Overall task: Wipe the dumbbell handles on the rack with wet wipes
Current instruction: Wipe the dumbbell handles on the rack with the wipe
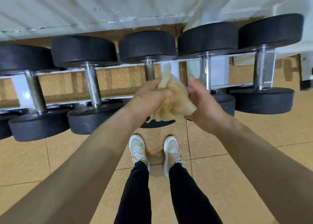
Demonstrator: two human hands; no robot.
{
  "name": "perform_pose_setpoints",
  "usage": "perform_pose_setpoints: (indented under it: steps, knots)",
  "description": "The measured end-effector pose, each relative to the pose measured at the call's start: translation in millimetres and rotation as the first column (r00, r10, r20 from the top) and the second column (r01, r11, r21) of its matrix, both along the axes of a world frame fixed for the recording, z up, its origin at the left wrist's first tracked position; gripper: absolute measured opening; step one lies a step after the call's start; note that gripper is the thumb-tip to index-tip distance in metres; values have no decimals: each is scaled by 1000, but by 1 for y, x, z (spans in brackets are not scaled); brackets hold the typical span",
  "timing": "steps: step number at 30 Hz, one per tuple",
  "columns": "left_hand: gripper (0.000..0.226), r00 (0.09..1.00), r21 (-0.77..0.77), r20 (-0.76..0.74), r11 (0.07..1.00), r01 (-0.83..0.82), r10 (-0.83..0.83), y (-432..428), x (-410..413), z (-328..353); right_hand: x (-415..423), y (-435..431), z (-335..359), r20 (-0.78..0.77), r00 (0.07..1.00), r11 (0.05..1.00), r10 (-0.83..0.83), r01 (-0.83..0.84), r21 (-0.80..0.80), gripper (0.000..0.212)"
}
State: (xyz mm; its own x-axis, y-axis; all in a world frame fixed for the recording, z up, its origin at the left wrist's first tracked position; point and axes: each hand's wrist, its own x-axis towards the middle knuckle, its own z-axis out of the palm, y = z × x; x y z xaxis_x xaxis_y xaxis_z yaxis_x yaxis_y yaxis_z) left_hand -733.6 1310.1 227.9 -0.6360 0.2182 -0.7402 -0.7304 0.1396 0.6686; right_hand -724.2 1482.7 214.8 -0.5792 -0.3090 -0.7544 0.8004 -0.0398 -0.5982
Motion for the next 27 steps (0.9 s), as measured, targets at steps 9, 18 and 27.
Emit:
perform_pose_setpoints:
  steps: [9,18,27]
  knots:
    - [13,990,-232,-36,962,-141,136,75,-22,-17,-26,90,-20,-46,960,959,-276,278,45,19]
    - [11,872,-324,-104,813,-484,478,162,-45,-99,-81,128,-75,-226,945,818,-236,319,478,14]
    - [38,865,-595,-229,640,-487,446,182,-27,-113,-79,135,-103,-351,925,356,146,282,891,50]
